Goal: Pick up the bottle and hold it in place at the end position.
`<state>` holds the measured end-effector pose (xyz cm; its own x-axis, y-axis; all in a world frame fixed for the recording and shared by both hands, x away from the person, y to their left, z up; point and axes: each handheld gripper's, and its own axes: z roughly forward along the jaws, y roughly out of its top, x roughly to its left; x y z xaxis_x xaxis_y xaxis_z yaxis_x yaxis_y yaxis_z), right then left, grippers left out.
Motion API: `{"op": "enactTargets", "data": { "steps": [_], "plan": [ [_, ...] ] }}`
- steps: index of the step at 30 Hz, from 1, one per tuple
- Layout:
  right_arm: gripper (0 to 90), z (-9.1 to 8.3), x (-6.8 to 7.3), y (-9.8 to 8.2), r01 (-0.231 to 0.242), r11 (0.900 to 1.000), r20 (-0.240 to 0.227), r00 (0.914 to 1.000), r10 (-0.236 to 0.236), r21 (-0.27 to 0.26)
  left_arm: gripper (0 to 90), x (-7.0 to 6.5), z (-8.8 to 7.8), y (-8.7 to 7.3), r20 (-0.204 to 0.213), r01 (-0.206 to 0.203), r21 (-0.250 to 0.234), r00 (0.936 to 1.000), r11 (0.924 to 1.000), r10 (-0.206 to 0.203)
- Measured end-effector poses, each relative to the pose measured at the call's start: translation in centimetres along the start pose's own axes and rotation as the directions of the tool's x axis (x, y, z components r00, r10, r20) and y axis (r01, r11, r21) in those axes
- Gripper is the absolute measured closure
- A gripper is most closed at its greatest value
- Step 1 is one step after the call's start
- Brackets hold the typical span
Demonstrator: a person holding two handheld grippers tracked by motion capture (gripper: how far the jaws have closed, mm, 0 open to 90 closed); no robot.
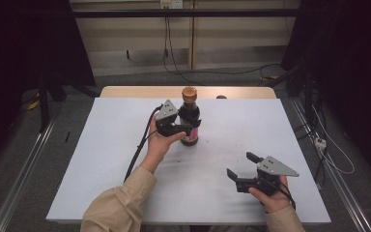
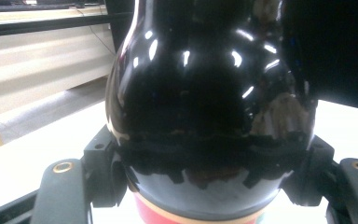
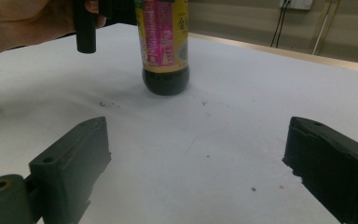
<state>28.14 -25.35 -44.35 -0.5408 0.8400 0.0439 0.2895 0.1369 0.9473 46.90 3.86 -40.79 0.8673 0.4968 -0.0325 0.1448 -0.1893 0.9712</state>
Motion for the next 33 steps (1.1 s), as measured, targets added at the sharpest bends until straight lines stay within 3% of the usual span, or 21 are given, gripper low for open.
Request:
{"op": "enactTargets", "data": {
  "steps": [4, 5, 7, 9, 14, 22, 30, 33],
  "plan": [
    [6.5, 0.7, 0.3, 0.8, 0.000, 1.000, -0.022, 0.9998, 0.001, 0.024, 28.9, -0.1, 0.0, 0.0, -0.008, 0.004, 0.003, 1.0000, 1.0000, -0.004],
    [6.5, 0.8, 0.4, 1.0, 0.001, 1.000, -0.025, 0.9997, 0.000, 0.027, 28.9, -0.1, 0.0, 0.1, 0.003, -0.011, 0.007, 0.9999, 0.9999, 0.011],
    [7.2, 1.1, 0.4, 1.4, -0.008, 0.999, -0.035, 0.9993, 0.009, 0.038, 28.9, 0.1, 0.0, 0.0, 0.001, 0.004, 0.008, 1.0000, 1.0000, -0.004],
    [7.2, 1.6, 0.2, 1.8, -0.056, 0.997, -0.054, 0.9969, 0.058, 0.044, 28.9, 0.0, 0.0, 0.0, 0.002, 0.000, 0.007, 1.0000, 1.0000, 0.000],
    [7.6, 2.2, -0.1, 2.4, -0.090, 0.995, -0.066, 0.9934, 0.093, 0.046, 29.0, 0.0, 0.0, 0.0, 0.002, 0.000, 0.008, 1.0000, 1.0000, 0.000],
    [10.6, 3.3, -0.5, 3.7, -0.110, 0.993, -0.068, 0.9913, 0.113, 0.053, 29.4, -0.1, -0.1, 0.1, -0.002, -0.003, 0.020, 1.0000, 0.9998, 0.003],
    [29.0, 4.3, -0.5, 5.7, -0.107, 0.993, -0.085, 0.9901, 0.111, 0.045, 29.5, -0.2, -0.2, 0.2, -0.007, -0.006, 0.031, 1.0000, 0.9995, 0.006],
    [36.6, 4.5, -0.5, 6.8, -0.100, 0.994, -0.112, 0.9882, 0.105, 0.049, 29.4, -0.2, -0.1, 0.2, -0.008, -0.009, 0.031, 0.9999, 0.9995, 0.009]
  ]
}}
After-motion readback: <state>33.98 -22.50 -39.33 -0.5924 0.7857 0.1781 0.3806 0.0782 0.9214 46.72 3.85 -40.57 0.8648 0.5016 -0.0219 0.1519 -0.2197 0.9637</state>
